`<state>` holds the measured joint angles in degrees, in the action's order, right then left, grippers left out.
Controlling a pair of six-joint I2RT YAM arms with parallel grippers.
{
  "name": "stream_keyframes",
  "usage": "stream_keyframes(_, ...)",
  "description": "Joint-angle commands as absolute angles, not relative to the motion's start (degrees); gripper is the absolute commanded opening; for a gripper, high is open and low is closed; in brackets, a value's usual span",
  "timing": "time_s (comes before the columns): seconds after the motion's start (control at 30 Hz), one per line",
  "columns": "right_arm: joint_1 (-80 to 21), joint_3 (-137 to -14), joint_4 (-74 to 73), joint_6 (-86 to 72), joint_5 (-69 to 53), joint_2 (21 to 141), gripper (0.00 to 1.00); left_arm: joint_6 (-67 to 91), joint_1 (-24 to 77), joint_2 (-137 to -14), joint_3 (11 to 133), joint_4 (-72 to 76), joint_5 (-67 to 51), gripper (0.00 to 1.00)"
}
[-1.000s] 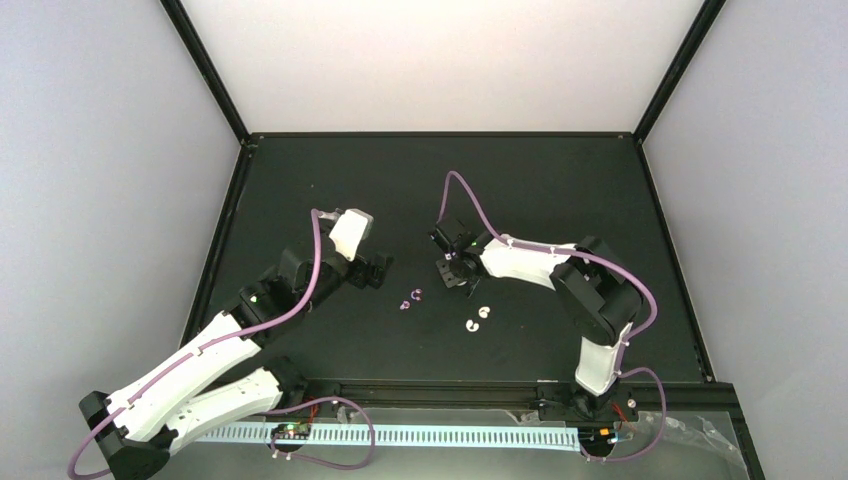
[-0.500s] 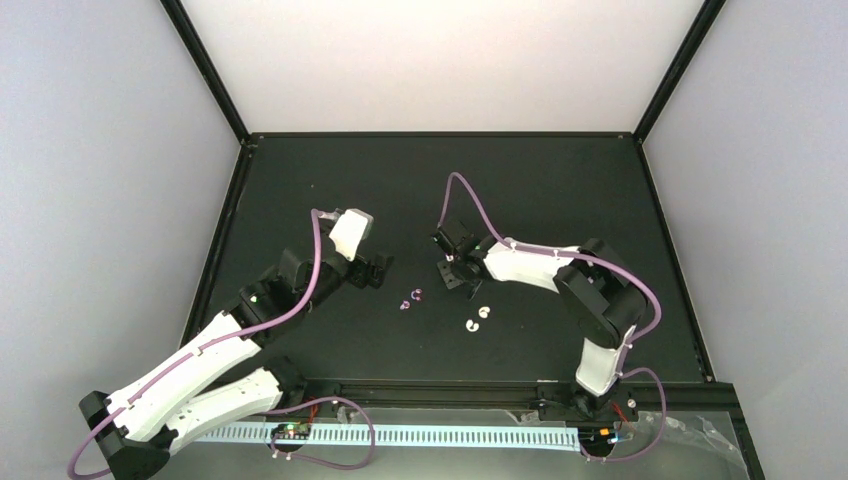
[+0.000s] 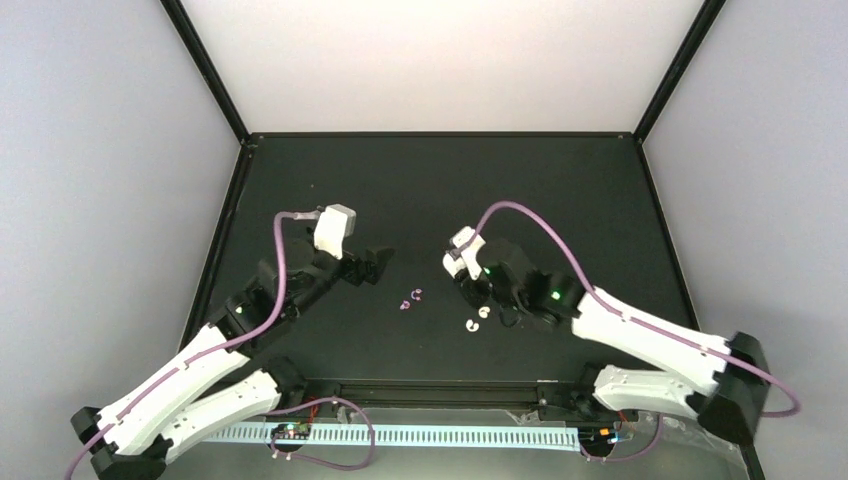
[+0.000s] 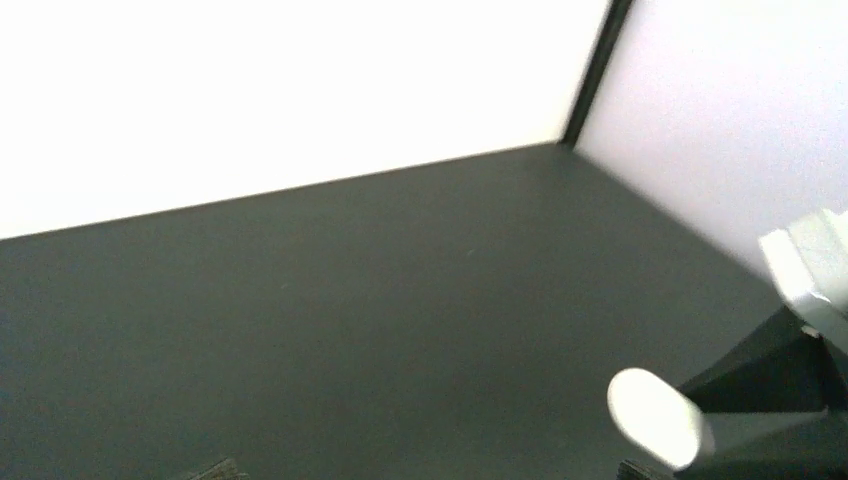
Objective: Insert the wireless bluetooth earbuds into the charging case
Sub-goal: Pick up the charging case at the center of the board.
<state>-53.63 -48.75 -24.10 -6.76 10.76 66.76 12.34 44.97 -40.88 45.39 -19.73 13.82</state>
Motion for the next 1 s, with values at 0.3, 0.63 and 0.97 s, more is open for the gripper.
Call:
stream_keyframes(0.3, -67.38, -49.57, -26.55, 9.32, 23.31, 49.19, 0.32, 14.33, 44.63, -46.67, 51.36, -11.41, -23.61, 0.99)
stream_keyframes(0.63, -68.93, -49.17, -25.59, 10.44, 25.12, 49.13, 0.32, 19.12, 44.82, -56.88, 54.86, -10.24, -27.02, 0.89)
stream_keyframes(0.97, -69.26, -48.79, -25.03, 10.52, 25.52, 48.43, 0.32, 23.47, 45.09, -63.59, 58.13, -10.07, -27.6, 0.76)
